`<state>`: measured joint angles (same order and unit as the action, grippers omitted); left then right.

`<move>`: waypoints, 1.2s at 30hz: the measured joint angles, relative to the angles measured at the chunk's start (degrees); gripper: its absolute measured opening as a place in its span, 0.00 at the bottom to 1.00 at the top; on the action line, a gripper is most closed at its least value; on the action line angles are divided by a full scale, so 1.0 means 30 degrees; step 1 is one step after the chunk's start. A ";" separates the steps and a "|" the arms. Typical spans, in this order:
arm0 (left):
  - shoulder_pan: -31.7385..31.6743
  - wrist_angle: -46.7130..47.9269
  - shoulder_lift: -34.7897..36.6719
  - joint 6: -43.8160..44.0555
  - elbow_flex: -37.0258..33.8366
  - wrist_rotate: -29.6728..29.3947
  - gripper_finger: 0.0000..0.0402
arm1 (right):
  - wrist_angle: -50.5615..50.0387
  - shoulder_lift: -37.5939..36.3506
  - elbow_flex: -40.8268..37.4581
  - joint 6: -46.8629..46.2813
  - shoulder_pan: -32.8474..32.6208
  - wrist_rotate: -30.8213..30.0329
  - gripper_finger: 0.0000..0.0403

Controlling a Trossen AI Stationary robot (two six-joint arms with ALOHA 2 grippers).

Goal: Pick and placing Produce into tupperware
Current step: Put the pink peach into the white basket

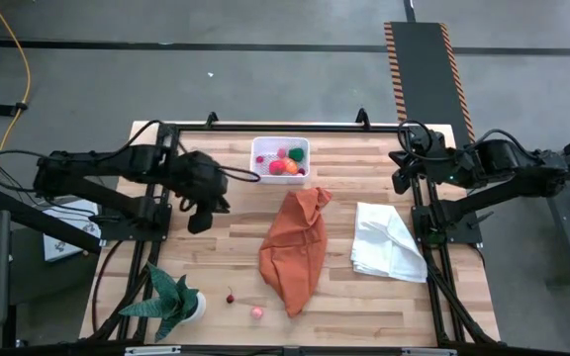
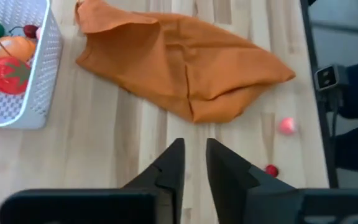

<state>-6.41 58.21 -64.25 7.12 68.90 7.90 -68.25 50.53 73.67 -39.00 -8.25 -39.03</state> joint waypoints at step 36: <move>1.1683 -0.4300 0.2841 1.1435 -0.5172 -0.7991 0.00 | 0.0373 0.2284 0.0000 0.0219 0.0000 0.3499 0.00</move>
<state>28.64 45.31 -55.73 41.42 53.39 -16.07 -67.13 57.39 73.67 -38.35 -8.25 -28.53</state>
